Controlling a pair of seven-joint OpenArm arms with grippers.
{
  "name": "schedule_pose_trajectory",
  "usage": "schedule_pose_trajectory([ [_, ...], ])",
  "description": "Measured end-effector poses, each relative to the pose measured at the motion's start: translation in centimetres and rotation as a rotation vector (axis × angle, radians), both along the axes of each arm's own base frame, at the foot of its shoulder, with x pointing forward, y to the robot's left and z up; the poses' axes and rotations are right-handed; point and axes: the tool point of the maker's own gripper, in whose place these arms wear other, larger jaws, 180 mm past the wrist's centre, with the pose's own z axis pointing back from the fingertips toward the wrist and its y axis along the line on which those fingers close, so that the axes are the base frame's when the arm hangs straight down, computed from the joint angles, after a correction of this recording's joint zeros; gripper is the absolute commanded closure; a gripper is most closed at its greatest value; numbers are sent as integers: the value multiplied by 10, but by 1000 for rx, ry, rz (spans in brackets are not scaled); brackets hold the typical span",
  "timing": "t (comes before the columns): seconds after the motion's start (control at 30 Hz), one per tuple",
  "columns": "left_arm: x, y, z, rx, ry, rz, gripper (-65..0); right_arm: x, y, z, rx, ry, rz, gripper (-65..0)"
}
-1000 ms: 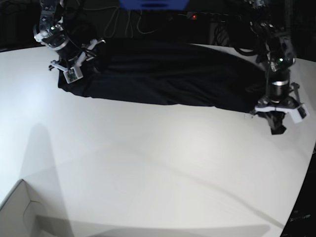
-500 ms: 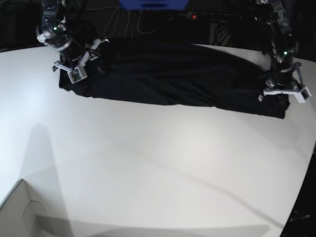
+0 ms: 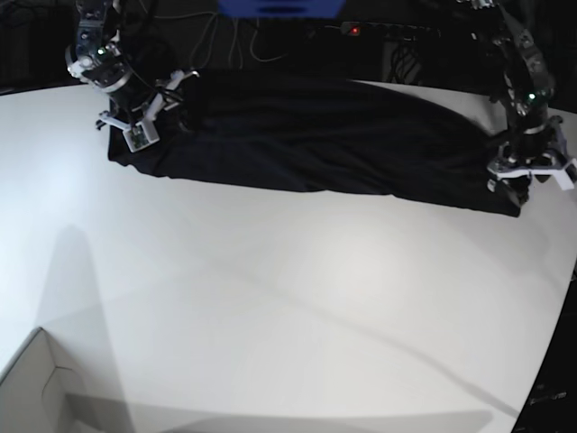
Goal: Layout the t-shirt on the table in an organized manner, then fold the t-shirt properly
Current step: 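Grasp the shirt's end with the left gripper and straighten it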
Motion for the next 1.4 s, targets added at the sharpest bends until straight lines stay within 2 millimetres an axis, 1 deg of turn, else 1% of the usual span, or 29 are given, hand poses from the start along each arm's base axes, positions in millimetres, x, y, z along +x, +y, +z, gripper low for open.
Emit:
schedule_pose_trajectory([
  [0.1, -7, 11, 2, 15, 4, 27, -390, 0, 0, 0, 0, 1, 0, -347],
  [0.17, -14, 27, -2, 21, 19, 55, -404, -1, 0, 0, 0, 2, 0, -347],
  [0.23, -22, 43, -13, 31, 61, 87, -431, -1, 0, 0, 0, 1, 0, -347],
  [0.3, -30, 49, -26, 24, 103, 103, -466, -1, 0, 0, 0, 2, 0, -347],
  [0.37, -31, 47, -33, 7, 120, 97, -500, 0, 1, 0, 1, 1, -1, -347],
  [0.47, -26, 45, -29, 15, 104, 76, -514, 0, 5, 0, 15, 0, -7, -347],
  [0.6, -7, 17, -24, 25, 66, -132, -515, 1, 6, 0, 17, -2, -9, -347],
  [0.67, -3, 11, -22, 39, 57, -187, -515, 1, 6, 0, 18, -2, -9, -347],
  [0.77, -4, 8, -26, 35, 66, -209, -515, 1, 6, 0, 18, -2, -9, -347],
  [0.83, -6, 12, -32, 35, 85, -218, -515, 1, 6, 0, 18, -2, -9, -347],
  [0.97, -8, 35, -46, 35, 133, -186, -516, 1, 6, 0, 20, -1, -10, -347],
  [1.1, -6, 44, -53, 27, 154, -188, -516, 1, 7, 0, 20, -1, -10, -347],
  [1.2, -3, 43, -52, 29, 147, -188, -516, 1, 7, 0, 20, -1, -10, -347],
  [1.3, 6, 39, -48, 26, 125, -202, -516, 1, 7, 0, 20, -1, -10, -347],
  [1.4, 17, 29, -43, 27, 95, -267, -516, 1, 7, 0, 21, -1, -10, -347],
])
